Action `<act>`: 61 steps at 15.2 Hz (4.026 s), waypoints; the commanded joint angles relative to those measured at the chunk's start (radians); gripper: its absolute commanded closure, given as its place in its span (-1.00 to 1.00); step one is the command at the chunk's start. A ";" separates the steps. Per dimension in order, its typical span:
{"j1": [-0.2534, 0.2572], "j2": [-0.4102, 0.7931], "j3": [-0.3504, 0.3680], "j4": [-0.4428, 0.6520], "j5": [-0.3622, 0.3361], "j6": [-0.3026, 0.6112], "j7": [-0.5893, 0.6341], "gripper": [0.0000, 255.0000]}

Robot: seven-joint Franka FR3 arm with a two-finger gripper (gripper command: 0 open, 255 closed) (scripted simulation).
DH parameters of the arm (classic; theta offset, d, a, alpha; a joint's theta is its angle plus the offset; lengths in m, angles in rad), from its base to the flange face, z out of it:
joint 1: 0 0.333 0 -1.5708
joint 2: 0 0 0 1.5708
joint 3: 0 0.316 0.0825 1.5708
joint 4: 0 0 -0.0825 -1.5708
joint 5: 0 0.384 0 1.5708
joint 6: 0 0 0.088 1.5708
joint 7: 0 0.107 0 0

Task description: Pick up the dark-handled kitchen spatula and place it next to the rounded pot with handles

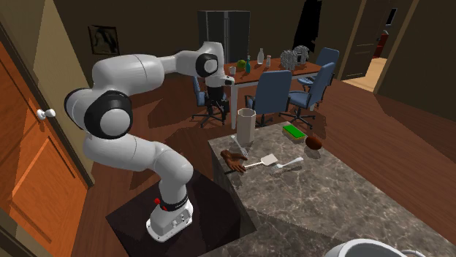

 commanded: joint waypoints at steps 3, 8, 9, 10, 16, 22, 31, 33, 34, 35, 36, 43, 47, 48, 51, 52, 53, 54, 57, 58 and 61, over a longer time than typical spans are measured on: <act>-0.025 0.020 -0.027 -0.031 -0.012 0.049 -0.001 -1.00; -0.088 0.088 -0.096 -0.095 -0.041 0.175 -0.003 -1.00; -0.101 0.105 -0.110 -0.106 -0.047 0.201 -0.003 -1.00; -0.114 0.123 -0.124 -0.115 -0.052 0.227 -0.004 -1.00; -0.186 0.248 -0.211 -0.153 -0.076 0.383 -0.011 -1.00; -0.242 0.390 -0.291 -0.161 -0.078 0.524 -0.027 -1.00; -0.240 0.452 -0.301 -0.219 -0.074 0.643 -0.033 -1.00; -0.240 0.452 -0.301 -0.219 -0.074 0.643 -0.033 -1.00; -0.239 0.452 -0.301 -0.219 -0.074 0.643 -0.032 -1.00; -0.239 0.452 -0.301 -0.219 -0.074 0.643 -0.032 -1.00; -0.239 0.452 -0.301 -0.219 -0.074 0.643 -0.032 -1.00; -0.240 0.448 -0.301 -0.219 -0.075 0.639 -0.032 1.00; -0.239 0.452 -0.301 -0.219 -0.074 0.643 -0.032 1.00; -0.240 0.441 -0.300 -0.213 -0.075 0.627 -0.031 1.00; -0.241 0.412 -0.296 -0.194 -0.078 0.579 -0.028 1.00; -0.241 0.403 -0.294 -0.187 -0.078 0.563 -0.027 1.00; -0.242 0.394 -0.293 -0.180 -0.079 0.547 -0.026 1.00; -0.242 0.386 -0.292 -0.172 -0.079 0.531 -0.025 1.00; -0.243 0.362 -0.288 -0.149 -0.080 0.485 -0.023 1.00; -0.243 0.355 -0.286 -0.141 -0.080 0.469 -0.023 1.00; -0.243 0.335 -0.282 -0.115 -0.080 0.424 -0.021 1.00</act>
